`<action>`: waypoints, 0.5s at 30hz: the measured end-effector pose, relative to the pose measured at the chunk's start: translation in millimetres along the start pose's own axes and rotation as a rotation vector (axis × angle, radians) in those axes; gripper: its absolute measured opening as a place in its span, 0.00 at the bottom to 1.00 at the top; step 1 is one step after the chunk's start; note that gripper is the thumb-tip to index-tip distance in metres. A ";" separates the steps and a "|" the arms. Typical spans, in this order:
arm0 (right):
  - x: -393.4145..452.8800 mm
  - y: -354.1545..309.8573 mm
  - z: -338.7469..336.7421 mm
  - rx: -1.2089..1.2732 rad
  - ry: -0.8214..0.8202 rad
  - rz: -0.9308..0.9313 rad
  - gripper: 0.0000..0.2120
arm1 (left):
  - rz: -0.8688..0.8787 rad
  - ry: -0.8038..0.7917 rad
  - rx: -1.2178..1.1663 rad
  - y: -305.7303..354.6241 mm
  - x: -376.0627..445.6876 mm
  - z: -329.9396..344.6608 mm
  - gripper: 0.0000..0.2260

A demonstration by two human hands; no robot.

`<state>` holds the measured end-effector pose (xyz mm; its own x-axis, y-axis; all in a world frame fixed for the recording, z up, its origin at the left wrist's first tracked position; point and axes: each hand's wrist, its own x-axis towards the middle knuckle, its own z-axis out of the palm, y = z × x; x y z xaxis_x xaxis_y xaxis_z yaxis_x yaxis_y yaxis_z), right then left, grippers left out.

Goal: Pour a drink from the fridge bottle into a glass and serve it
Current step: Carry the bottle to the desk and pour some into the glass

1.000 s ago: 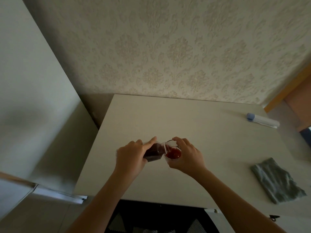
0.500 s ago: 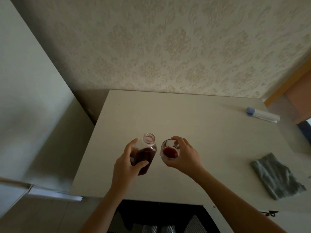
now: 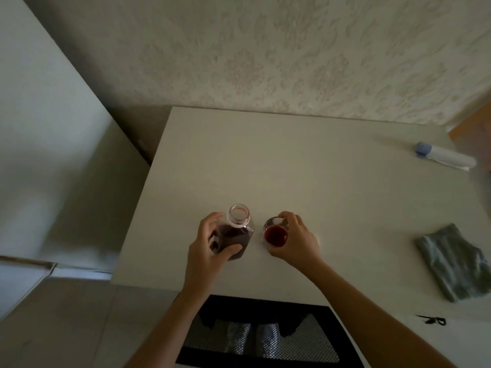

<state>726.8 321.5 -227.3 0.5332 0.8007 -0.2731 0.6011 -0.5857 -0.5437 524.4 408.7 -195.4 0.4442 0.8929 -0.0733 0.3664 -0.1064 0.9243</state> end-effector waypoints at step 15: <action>4.5 50.2 -15.1 -0.448 -0.160 -0.021 0.50 | -0.047 0.006 -0.063 2.2 10.9 13.7 0.33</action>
<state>768.4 293.8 -243.8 0.4408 0.8016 -0.4038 0.8271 -0.5375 -0.1642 541.2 412.1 -199.3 0.4224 0.8991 -0.1154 0.3347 -0.0364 0.9416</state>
